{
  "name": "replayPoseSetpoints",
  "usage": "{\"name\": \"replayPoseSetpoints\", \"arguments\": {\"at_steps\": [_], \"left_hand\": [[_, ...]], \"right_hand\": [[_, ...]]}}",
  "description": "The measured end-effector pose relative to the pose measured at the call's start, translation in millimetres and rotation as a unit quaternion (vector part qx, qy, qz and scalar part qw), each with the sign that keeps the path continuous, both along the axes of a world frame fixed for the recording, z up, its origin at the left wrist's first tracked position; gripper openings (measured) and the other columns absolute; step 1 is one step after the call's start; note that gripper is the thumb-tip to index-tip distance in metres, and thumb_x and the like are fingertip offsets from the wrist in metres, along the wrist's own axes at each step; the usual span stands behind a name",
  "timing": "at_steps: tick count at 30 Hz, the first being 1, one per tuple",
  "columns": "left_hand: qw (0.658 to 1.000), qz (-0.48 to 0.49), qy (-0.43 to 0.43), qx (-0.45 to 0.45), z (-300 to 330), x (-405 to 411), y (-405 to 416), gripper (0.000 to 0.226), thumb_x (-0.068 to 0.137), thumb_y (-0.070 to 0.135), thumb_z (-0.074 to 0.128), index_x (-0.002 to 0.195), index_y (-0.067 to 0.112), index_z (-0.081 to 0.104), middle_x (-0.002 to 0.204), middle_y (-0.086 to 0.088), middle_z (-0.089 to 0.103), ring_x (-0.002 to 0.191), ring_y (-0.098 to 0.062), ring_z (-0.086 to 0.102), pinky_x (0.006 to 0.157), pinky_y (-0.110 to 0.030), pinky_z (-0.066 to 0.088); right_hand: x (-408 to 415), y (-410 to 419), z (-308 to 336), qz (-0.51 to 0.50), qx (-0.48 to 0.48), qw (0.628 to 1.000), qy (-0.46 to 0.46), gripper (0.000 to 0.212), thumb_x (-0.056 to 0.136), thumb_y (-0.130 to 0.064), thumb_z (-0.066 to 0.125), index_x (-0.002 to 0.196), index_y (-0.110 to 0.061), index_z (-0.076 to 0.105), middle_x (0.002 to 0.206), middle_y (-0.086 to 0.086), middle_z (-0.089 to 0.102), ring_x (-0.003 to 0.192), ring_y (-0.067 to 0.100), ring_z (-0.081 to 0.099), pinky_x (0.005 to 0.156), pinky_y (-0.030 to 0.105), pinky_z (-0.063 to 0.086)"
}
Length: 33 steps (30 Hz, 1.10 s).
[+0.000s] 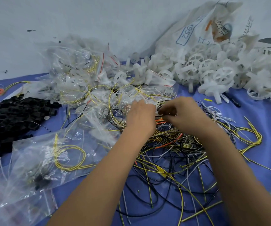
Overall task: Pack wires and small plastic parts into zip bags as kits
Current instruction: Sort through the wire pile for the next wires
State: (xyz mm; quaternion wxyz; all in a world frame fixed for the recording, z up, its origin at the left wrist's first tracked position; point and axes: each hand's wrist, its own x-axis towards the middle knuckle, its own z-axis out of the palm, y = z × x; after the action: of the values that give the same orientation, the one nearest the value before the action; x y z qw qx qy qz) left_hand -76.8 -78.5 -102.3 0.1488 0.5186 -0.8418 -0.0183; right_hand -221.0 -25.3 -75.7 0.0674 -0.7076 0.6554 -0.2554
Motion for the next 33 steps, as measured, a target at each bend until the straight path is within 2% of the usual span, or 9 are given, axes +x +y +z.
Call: {"name": "replayPoseSetpoints", "arguments": {"at_steps": [4, 8, 11, 14, 18, 22, 25, 28, 33], "left_hand": [[0.999, -0.006, -0.043, 0.031, 0.5, 3.7, -0.5, 0.02, 0.091, 0.014, 0.069, 0.11, 0.01, 0.071, 0.11, -0.017, 0.066, 0.109, -0.038, 0.062, 0.082, -0.043, 0.053], [1.0, -0.018, -0.006, 0.01, -2.2, 12.1, 5.6, 0.016, 0.088, 0.013, 0.066, 0.103, 0.01, 0.07, 0.105, -0.015, 0.062, 0.105, -0.036, 0.061, 0.076, -0.041, 0.049], [0.991, -0.073, 0.113, 0.009, -3.0, 17.2, 14.4, 0.014, 0.086, 0.02, 0.072, 0.1, 0.022, 0.07, 0.105, -0.004, 0.056, 0.103, -0.027, 0.057, 0.085, -0.042, 0.051], [0.959, -0.184, 0.196, 0.084, -0.9, 13.0, 26.1, 0.014, 0.082, 0.031, 0.08, 0.092, 0.024, 0.073, 0.097, 0.003, 0.06, 0.095, -0.016, 0.058, 0.085, -0.038, 0.05], [0.944, -0.247, 0.145, 0.165, -7.4, 0.6, 34.6, 0.033, 0.076, 0.044, 0.086, 0.103, 0.032, 0.071, 0.099, 0.012, 0.053, 0.102, -0.01, 0.053, 0.091, -0.029, 0.046], [0.947, -0.247, 0.109, 0.174, -13.8, -5.2, 31.0, 0.044, 0.073, 0.044, 0.088, 0.109, 0.04, 0.065, 0.103, 0.012, 0.051, 0.109, -0.015, 0.049, 0.095, -0.034, 0.044], [0.947, -0.239, 0.122, 0.177, -16.1, -7.8, 29.7, 0.043, 0.071, 0.043, 0.09, 0.107, 0.042, 0.065, 0.101, 0.014, 0.054, 0.106, -0.014, 0.052, 0.094, -0.037, 0.048], [0.938, -0.246, 0.177, 0.171, -23.2, -5.3, 29.2, 0.043, 0.073, 0.042, 0.091, 0.109, 0.032, 0.071, 0.105, 0.004, 0.062, 0.104, -0.015, 0.059, 0.094, -0.039, 0.051], [0.938, -0.231, 0.226, 0.123, -32.7, 1.3, 22.4, 0.04, 0.076, 0.035, 0.09, 0.11, 0.019, 0.076, 0.108, -0.004, 0.072, 0.107, -0.023, 0.063, 0.096, -0.041, 0.049]], "right_hand": [[3.1, -4.8, -9.0, -0.03, 0.11, 0.989, 0.094, 0.048, 0.079, -0.011, 0.079, 0.125, -0.02, 0.07, 0.116, 0.003, 0.071, 0.104, 0.024, 0.065, 0.092, 0.038, 0.053], [0.2, -0.6, -11.7, -0.026, 0.086, 0.995, 0.047, 0.043, 0.08, -0.011, 0.08, 0.121, -0.02, 0.072, 0.109, 0.002, 0.074, 0.093, 0.018, 0.066, 0.084, 0.031, 0.052], [-8.2, 8.5, -5.0, -0.027, 0.026, 0.999, -0.022, 0.022, 0.081, -0.008, 0.079, 0.1, -0.02, 0.078, 0.09, -0.003, 0.075, 0.08, 0.01, 0.068, 0.075, 0.028, 0.053], [-23.7, 20.7, 7.7, -0.043, 0.023, 0.999, -0.018, 0.015, 0.08, -0.009, 0.079, 0.08, -0.024, 0.077, 0.072, -0.013, 0.071, 0.068, -0.005, 0.064, 0.064, 0.012, 0.049], [-40.7, 38.9, 21.2, -0.053, 0.126, 0.99, 0.039, 0.026, 0.079, -0.01, 0.079, 0.069, -0.032, 0.072, 0.067, -0.011, 0.071, 0.064, -0.002, 0.064, 0.062, 0.021, 0.05], [-46.6, 52.1, 24.7, -0.058, 0.206, 0.976, 0.047, 0.023, 0.081, -0.01, 0.077, 0.069, -0.03, 0.074, 0.059, -0.013, 0.07, 0.047, -0.001, 0.062, 0.051, 0.017, 0.045], [-40.0, 55.4, 24.1, -0.01, 0.268, 0.962, 0.06, 0.021, 0.08, -0.015, 0.079, 0.073, -0.035, 0.076, 0.065, -0.014, 0.072, 0.055, 0.001, 0.066, 0.055, 0.02, 0.049], [-32.6, 52.2, 18.8, -0.002, 0.266, 0.959, 0.096, 0.015, 0.072, -0.027, 0.087, 0.075, -0.034, 0.074, 0.07, -0.016, 0.072, 0.064, 0.0, 0.065, 0.061, 0.023, 0.051], [-18.9, 43.5, 9.5, -0.027, 0.268, 0.956, 0.114, 0.042, 0.062, -0.041, 0.094, 0.086, -0.03, 0.061, 0.082, -0.009, 0.064, 0.075, 0.011, 0.063, 0.066, 0.033, 0.056]]}}
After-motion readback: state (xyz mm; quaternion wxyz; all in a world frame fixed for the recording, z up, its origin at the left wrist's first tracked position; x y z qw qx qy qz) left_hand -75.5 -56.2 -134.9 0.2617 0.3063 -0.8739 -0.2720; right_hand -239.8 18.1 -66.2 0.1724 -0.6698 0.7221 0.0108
